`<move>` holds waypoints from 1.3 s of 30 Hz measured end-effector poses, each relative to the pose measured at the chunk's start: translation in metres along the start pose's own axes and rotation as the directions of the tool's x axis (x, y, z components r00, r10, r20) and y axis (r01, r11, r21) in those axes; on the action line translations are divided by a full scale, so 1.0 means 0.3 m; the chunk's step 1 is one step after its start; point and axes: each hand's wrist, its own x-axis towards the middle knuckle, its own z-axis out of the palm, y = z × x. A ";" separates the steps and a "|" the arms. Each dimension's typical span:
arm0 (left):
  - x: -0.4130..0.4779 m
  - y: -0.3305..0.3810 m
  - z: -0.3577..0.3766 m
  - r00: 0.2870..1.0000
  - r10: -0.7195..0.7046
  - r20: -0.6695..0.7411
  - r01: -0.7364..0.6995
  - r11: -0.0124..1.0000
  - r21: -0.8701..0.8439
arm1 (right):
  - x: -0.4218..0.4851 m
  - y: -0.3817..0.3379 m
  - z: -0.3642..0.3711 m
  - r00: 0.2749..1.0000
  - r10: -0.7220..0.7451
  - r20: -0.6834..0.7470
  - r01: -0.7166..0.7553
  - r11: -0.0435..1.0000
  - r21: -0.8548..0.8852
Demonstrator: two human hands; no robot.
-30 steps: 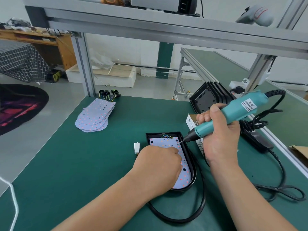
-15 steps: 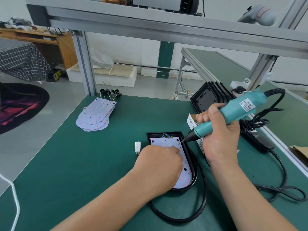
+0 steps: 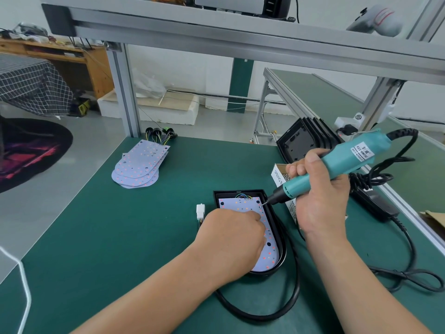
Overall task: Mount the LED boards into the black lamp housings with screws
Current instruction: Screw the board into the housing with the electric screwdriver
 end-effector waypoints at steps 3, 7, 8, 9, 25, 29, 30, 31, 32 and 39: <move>-0.001 0.000 0.000 1.000 0.001 0.008 -0.001 1.000 -0.002 | -0.001 -0.001 0.002 1.000 -0.002 -0.004 0.002 1.000 0.005; -0.001 0.001 0.002 1.000 0.008 0.010 -0.008 1.000 0.006 | 0.000 0.002 0.000 1.000 0.000 -0.006 0.000 1.000 0.006; -0.001 0.001 0.003 1.000 0.010 0.009 -0.010 1.000 0.010 | 0.001 0.003 0.000 1.000 0.000 -0.005 0.000 1.000 0.004; 0.000 0.000 0.003 1.000 0.010 0.008 -0.011 1.000 0.013 | 0.001 0.003 0.000 1.000 0.000 -0.005 0.000 1.000 0.000; -0.004 0.000 0.003 1.000 -0.001 0.025 0.000 1.000 0.017 | -0.010 -0.017 0.019 1.000 -0.011 0.000 0.011 1.000 -0.023; -0.003 0.001 0.021 0.997 -0.062 0.042 0.062 0.998 -0.013 | -0.005 -0.038 0.015 1.000 0.007 -0.017 -0.006 0.999 0.033; -0.001 -0.001 0.027 0.996 -0.086 0.040 0.087 0.995 -0.038 | -0.005 -0.043 0.014 1.000 0.009 -0.020 -0.008 0.999 0.046; 0.001 -0.004 0.032 0.993 -0.113 0.034 0.115 0.991 -0.075 | -0.006 -0.048 0.014 1.000 0.012 -0.022 -0.010 0.998 0.063; 0.002 -0.008 0.036 0.989 -0.143 0.024 0.145 0.981 -0.126 | -0.006 -0.053 0.013 1.000 0.016 -0.023 -0.014 0.997 0.082; 0.014 -0.057 0.049 0.911 -0.413 0.005 0.311 0.678 -0.666 | -0.020 -0.089 0.019 0.998 0.061 -0.015 -0.057 0.980 0.190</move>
